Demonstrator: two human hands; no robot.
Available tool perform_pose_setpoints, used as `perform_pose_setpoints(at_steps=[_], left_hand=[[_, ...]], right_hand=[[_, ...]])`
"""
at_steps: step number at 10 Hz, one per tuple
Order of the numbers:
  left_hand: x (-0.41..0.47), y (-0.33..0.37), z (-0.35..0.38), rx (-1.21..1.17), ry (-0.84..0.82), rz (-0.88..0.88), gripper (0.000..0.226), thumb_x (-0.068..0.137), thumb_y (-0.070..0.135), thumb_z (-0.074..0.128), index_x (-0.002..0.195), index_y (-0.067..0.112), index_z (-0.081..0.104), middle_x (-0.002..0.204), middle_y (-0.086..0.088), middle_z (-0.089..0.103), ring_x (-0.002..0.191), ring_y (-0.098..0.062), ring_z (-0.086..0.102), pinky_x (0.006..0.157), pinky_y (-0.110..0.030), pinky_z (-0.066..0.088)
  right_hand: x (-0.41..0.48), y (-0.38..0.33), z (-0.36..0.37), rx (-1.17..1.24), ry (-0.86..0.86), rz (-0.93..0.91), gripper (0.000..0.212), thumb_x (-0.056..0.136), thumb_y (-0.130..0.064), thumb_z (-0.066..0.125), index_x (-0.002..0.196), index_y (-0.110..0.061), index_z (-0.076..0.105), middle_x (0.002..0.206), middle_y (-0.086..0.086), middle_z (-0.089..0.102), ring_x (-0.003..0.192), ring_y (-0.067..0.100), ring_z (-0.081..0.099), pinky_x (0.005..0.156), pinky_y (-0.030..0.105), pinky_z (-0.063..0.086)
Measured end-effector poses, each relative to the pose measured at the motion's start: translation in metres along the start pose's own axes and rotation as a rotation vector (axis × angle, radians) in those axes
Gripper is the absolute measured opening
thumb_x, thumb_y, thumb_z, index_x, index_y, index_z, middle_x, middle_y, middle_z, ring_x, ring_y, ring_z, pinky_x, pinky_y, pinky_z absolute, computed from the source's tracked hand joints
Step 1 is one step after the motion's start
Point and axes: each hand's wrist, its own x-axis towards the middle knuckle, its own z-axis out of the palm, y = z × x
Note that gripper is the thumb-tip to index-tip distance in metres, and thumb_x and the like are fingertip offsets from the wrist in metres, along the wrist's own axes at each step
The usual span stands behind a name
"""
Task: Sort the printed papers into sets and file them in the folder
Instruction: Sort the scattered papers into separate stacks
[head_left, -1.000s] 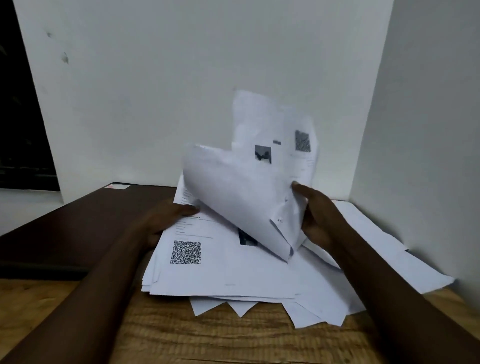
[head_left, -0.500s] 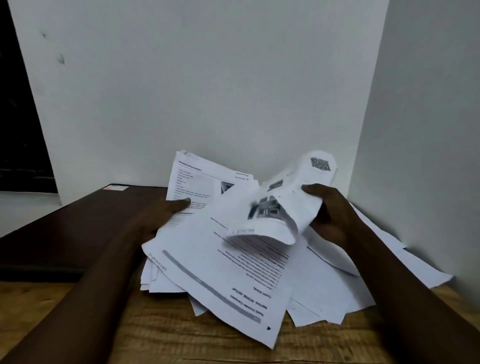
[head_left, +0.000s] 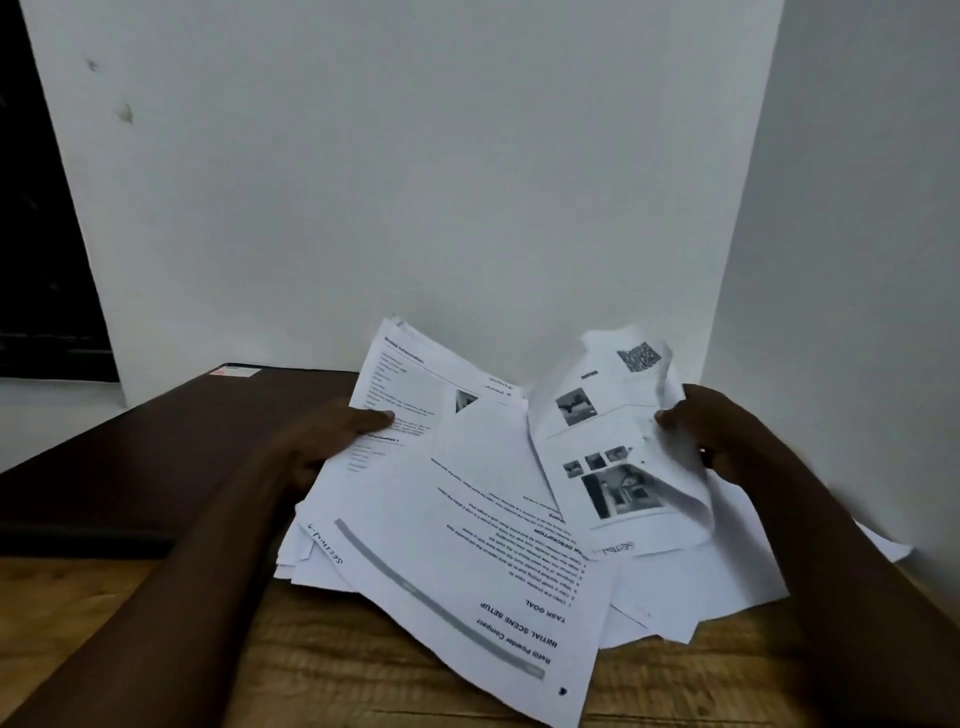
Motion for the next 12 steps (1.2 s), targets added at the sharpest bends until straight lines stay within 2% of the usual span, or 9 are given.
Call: perform_pose_setpoints(at_steps=[2, 3, 4, 6, 7, 8, 9, 10, 12], left_hand=[[0.001, -0.009, -0.003, 0.049, 0.021, -0.03, 0.039, 0.093, 0.016, 0.057, 0.128, 0.001, 0.057, 0.12, -0.02, 0.067, 0.108, -0.039, 0.065, 0.09, -0.049, 0.055], [0.004, -0.013, -0.005, 0.006, 0.0, -0.036, 0.041, 0.093, 0.018, 0.057, 0.129, 0.0, 0.057, 0.122, -0.021, 0.066, 0.115, -0.041, 0.061, 0.095, -0.052, 0.051], [0.004, -0.012, -0.004, -0.049, -0.035, -0.012, 0.045, 0.092, 0.025, 0.058, 0.13, 0.002, 0.056, 0.123, -0.021, 0.066, 0.114, -0.038, 0.062, 0.091, -0.05, 0.053], [0.005, -0.013, 0.004, 0.011, -0.105, 0.119, 0.054, 0.082, 0.045, 0.064, 0.124, 0.012, 0.061, 0.119, -0.014, 0.069, 0.112, -0.034, 0.065, 0.099, -0.048, 0.05], [0.003, -0.009, 0.011, 0.165, -0.135, 0.26, 0.044, 0.076, 0.052, 0.067, 0.104, 0.018, 0.063, 0.084, 0.005, 0.076, 0.078, -0.009, 0.073, 0.065, -0.02, 0.055], [0.009, -0.011, 0.005, 0.165, -0.216, 0.243, 0.027, 0.079, 0.024, 0.074, 0.104, 0.017, 0.065, 0.092, -0.002, 0.076, 0.083, -0.016, 0.073, 0.07, -0.026, 0.058], [0.019, -0.015, -0.003, 0.175, -0.093, 0.243, 0.025, 0.084, 0.002, 0.071, 0.106, 0.01, 0.065, 0.096, -0.01, 0.075, 0.078, -0.02, 0.073, 0.071, -0.033, 0.059], [0.028, -0.018, -0.009, 0.099, -0.01, 0.237, 0.022, 0.092, 0.0, 0.059, 0.114, -0.001, 0.061, 0.079, -0.009, 0.074, 0.064, -0.021, 0.072, 0.058, -0.031, 0.059], [0.068, -0.033, -0.036, 0.073, -0.011, 0.177, 0.051, 0.074, 0.022, 0.076, 0.121, 0.009, 0.062, 0.117, -0.019, 0.068, 0.106, -0.038, 0.066, 0.095, -0.057, 0.051]], right_hand=[[-0.024, -0.021, -0.033, 0.366, -0.463, 0.001, 0.045, 0.081, -0.011, 0.061, 0.126, -0.012, 0.06, 0.116, 0.019, 0.066, 0.1, 0.036, 0.063, 0.081, 0.048, 0.056], [-0.034, -0.049, -0.038, 0.13, -0.637, -0.032, 0.071, 0.063, -0.023, 0.087, 0.125, -0.003, 0.057, 0.114, 0.027, 0.064, 0.091, 0.04, 0.065, 0.073, 0.042, 0.059], [-0.028, -0.092, -0.02, -0.577, -0.621, -0.003, 0.032, 0.083, -0.02, 0.075, 0.113, -0.013, 0.065, 0.124, 0.022, 0.062, 0.109, 0.039, 0.06, 0.095, 0.05, 0.045], [-0.016, -0.14, 0.092, -1.09, -0.569, -0.263, 0.05, 0.093, -0.001, 0.056, 0.141, -0.012, 0.047, 0.143, 0.012, 0.048, 0.127, 0.026, 0.05, 0.079, 0.024, 0.045], [-0.023, -0.125, 0.141, -1.161, -0.554, -0.547, 0.045, 0.09, -0.008, 0.057, 0.132, -0.026, 0.056, 0.132, 0.002, 0.057, 0.122, 0.022, 0.052, 0.098, 0.029, 0.042], [-0.019, -0.104, 0.163, -0.993, -0.35, -0.822, 0.041, 0.087, -0.017, 0.059, 0.123, -0.036, 0.055, 0.122, -0.007, 0.057, 0.117, 0.015, 0.048, 0.109, 0.048, 0.03], [-0.011, -0.088, 0.145, -0.604, -0.112, -0.87, 0.047, 0.083, -0.023, 0.064, 0.128, -0.029, 0.053, 0.131, 0.0, 0.056, 0.124, 0.021, 0.05, 0.106, 0.04, 0.036], [-0.009, -0.069, 0.107, -0.408, 0.144, -0.706, 0.044, 0.087, -0.028, 0.067, 0.128, -0.017, 0.054, 0.129, 0.005, 0.058, 0.122, 0.023, 0.051, 0.099, 0.029, 0.035], [-0.027, -0.027, 0.038, -0.515, -0.02, -0.126, 0.082, 0.079, -0.049, 0.073, 0.144, -0.017, 0.037, 0.137, 0.009, 0.053, 0.116, 0.021, 0.049, 0.088, 0.029, 0.035]])
